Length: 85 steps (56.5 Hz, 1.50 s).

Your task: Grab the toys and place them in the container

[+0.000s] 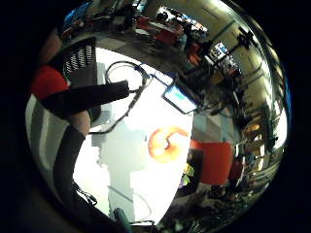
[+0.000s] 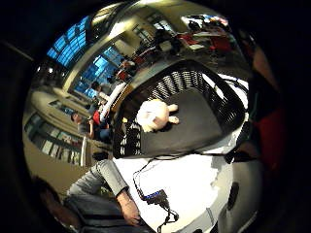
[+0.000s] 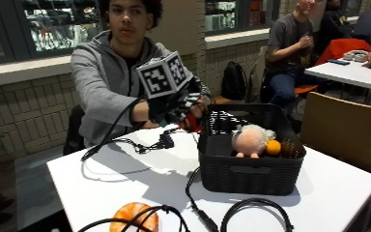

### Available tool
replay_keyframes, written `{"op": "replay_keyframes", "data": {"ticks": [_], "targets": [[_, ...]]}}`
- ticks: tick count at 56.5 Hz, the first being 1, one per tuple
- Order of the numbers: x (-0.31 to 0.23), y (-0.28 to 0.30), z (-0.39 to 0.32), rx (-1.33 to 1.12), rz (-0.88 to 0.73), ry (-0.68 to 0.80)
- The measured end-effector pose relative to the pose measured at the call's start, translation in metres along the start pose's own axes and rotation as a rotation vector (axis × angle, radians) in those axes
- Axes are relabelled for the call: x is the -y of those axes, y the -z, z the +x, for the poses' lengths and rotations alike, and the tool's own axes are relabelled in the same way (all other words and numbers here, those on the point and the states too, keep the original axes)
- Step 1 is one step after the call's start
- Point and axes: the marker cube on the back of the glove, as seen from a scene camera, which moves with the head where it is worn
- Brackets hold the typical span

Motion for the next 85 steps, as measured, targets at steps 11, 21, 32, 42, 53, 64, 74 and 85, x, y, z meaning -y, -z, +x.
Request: {"op": "replay_keyframes", "data": {"ticks": [11, 21, 32, 42, 53, 64, 74, 85], "targets": [[0.041, -0.008, -0.064, 0.02, -0.053, 0.091], [0.058, -0.03, -0.092, -0.035, -0.097, 0.118], [0.053, -0.04, -0.089, -0.158, -0.283, 0.118], [0.04, -0.033, -0.062, -0.126, -0.25, 0.086], [-0.003, -0.015, 0.018, -0.167, -0.269, -0.046], [-0.06, -0.016, 0.131, -0.072, -0.369, -0.391], [-0.118, -0.066, 0.181, -0.01, -0.641, -0.614], [-0.127, -0.104, 0.194, -0.134, -0.808, -0.678]]}}
